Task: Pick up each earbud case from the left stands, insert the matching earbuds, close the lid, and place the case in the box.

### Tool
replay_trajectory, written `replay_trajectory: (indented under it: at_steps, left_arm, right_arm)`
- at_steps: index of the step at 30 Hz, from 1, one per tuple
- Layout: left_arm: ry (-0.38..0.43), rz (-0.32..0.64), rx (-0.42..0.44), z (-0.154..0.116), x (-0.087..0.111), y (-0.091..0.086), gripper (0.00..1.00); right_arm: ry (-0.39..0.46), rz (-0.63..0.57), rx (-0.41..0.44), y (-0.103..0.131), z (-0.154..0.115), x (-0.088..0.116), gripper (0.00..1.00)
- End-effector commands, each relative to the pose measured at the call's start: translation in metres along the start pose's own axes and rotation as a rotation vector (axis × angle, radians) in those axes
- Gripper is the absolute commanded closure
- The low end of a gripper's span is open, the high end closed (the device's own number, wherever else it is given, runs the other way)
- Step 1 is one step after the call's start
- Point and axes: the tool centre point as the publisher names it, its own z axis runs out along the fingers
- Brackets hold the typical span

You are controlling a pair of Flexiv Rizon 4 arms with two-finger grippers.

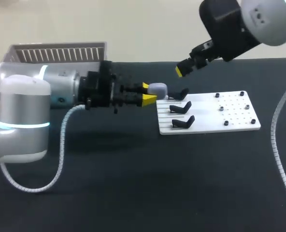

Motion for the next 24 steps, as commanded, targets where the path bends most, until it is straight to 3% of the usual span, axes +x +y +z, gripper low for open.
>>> replay_trajectory:
  at_steps: [1, 5, 10, 14, 20, 24]
  left_arm:
    - [0.018, 0.007, -0.176, -0.037, -0.011, -0.013, 1.0]
    - [0.046, 0.024, -0.275, -0.064, -0.017, -0.002, 1.0]
    - [0.068, 0.012, -0.425, -0.108, -0.015, 0.025, 1.0]
    - [0.141, 0.008, -0.502, -0.137, -0.005, 0.052, 1.0]
    - [0.182, -0.014, -0.615, -0.179, 0.013, 0.098, 1.0]
    - [0.218, -0.026, -0.704, -0.211, 0.024, 0.118, 1.0]
  right_arm:
    - [-0.09, 0.002, -0.001, -0.001, -0.002, 0.005, 0.0]
    - [-0.09, 0.002, -0.001, -0.001, -0.002, 0.005, 0.0]
    - [-0.09, 0.002, -0.001, -0.001, -0.002, 0.005, 0.0]
    - [-0.09, 0.002, -0.001, -0.001, -0.002, 0.005, 0.0]
    - [-0.09, 0.002, -0.001, -0.001, -0.002, 0.005, 0.0]
    - [-0.09, 0.002, -0.001, -0.001, -0.002, 0.005, 0.0]
